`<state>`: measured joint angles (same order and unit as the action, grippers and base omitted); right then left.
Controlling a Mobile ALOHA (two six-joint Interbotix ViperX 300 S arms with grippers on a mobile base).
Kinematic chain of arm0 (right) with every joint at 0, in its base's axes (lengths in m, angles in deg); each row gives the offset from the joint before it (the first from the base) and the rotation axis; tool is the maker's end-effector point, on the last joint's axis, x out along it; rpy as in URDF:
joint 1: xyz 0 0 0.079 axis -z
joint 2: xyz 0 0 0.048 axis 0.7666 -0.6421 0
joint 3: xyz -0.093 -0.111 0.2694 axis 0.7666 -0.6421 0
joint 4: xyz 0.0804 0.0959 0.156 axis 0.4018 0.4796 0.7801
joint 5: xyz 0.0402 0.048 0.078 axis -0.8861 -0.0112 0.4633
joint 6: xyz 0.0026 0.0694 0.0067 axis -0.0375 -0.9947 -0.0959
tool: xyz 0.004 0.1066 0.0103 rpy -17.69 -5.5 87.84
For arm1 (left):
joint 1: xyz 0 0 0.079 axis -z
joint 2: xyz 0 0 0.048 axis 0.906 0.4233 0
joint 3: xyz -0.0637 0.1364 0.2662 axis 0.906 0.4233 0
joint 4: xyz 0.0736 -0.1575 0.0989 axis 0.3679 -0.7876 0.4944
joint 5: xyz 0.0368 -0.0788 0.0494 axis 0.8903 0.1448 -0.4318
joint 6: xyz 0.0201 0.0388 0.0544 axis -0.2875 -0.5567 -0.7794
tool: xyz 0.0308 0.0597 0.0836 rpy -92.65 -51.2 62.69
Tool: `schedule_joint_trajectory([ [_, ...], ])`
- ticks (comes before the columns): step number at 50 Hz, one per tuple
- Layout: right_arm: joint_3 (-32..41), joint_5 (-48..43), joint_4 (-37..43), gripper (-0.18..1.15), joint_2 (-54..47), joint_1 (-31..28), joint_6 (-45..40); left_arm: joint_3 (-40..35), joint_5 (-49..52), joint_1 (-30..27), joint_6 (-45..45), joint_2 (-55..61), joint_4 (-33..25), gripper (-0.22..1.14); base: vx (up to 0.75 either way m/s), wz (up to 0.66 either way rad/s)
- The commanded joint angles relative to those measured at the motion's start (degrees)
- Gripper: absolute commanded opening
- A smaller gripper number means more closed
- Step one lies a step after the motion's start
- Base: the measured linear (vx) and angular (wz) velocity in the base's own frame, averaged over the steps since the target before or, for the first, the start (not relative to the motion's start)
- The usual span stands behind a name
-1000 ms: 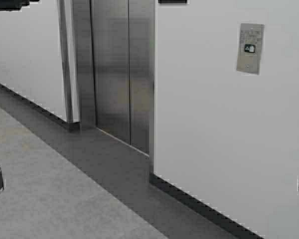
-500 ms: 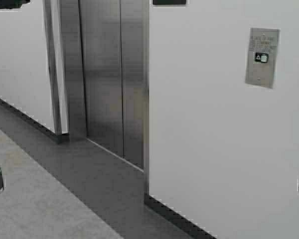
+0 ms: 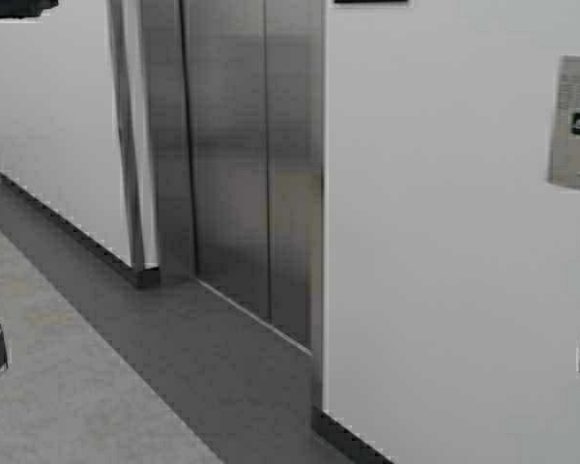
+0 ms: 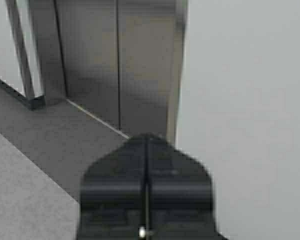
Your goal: Navigate to elevator, push the call button, then enter the elevator
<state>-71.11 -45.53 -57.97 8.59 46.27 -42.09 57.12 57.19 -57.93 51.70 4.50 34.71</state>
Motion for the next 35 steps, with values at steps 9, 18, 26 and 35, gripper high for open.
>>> schedule_joint_trajectory([
  [9,7.8,17.6,-12.6,0.05,-0.9,-0.1,0.6,0.1,-0.4,0.4,2.7,-4.7,0.0,0.03,0.33,0.04],
  [18,10.7,25.4,-24.3,0.05,-5.4,-2.7,0.5,0.1,-0.3,0.4,2.1,-7.5,0.1,0.03,0.27,-0.05],
  [26,11.0,29.9,-34.4,0.05,-11.6,-6.0,-0.7,-0.1,0.5,0.4,2.0,-7.9,0.0,0.03,0.23,-0.1],
  [35,11.1,30.0,-48.4,0.06,-19.1,-6.5,-11.9,-1.1,3.2,0.4,2.3,-8.1,0.0,0.03,0.2,-0.1],
])
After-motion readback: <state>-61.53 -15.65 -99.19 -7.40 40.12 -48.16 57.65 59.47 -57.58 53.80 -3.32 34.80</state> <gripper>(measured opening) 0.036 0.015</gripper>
